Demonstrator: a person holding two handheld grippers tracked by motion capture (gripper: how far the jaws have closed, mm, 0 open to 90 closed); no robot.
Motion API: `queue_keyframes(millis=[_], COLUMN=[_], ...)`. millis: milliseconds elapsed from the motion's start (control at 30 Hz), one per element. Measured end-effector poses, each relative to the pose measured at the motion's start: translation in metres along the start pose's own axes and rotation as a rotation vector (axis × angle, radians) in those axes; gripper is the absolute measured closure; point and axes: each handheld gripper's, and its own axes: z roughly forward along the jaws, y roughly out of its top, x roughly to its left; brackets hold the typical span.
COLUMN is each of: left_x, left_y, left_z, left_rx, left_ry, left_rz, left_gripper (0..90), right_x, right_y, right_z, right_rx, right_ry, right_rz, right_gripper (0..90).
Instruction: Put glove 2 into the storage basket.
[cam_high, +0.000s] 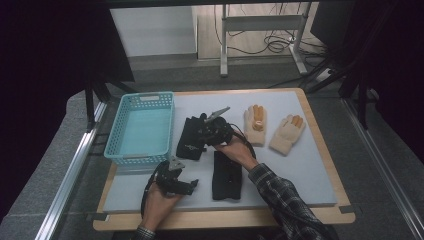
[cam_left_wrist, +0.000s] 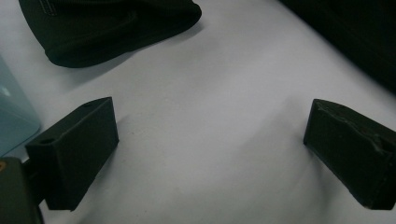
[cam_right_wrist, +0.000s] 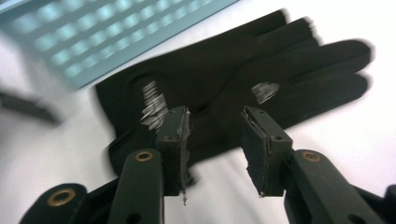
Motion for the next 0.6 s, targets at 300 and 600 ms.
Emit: queue_keyframes(millis=[300, 600], left_x=[0.000, 0.000], left_y=[0.000, 0.000], left_z=[0.000, 0.000], left_rx=[-0.004, -0.004], left_ry=[-0.001, -0.001], left_rz=[-0.005, -0.005], left_gripper=[3.4, 3.4], right_x=[-0.011, -0.009], right_y=[0.018, 0.022], right_z=[0.046, 0.065], right_rx=[-0.016, 0.019], right_ry=[-0.045, -0.058], right_rz=[0.028, 0.028], right_gripper=[35.0, 66.2])
